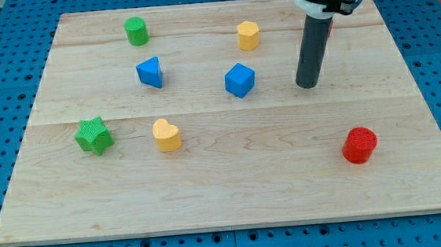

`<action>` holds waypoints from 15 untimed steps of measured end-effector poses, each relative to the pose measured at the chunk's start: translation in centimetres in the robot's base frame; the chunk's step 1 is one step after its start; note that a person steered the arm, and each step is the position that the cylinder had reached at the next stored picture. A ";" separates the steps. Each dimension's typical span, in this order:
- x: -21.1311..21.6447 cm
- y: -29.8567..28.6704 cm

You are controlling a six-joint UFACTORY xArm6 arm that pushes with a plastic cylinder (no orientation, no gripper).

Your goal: Keep arm in between red blocks

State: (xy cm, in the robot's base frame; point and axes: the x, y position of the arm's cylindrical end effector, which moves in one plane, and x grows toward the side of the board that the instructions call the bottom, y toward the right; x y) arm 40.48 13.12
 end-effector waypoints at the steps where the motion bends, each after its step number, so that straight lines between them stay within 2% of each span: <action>1: 0.0 0.0; 3: 0.4 -0.3; 4: 3.0 -1.2; 5: 3.7 -2.0; 6: 3.7 -4.0; 8: 3.7 -3.9; 15: 3.6 2.8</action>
State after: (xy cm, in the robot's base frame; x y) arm 44.06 15.95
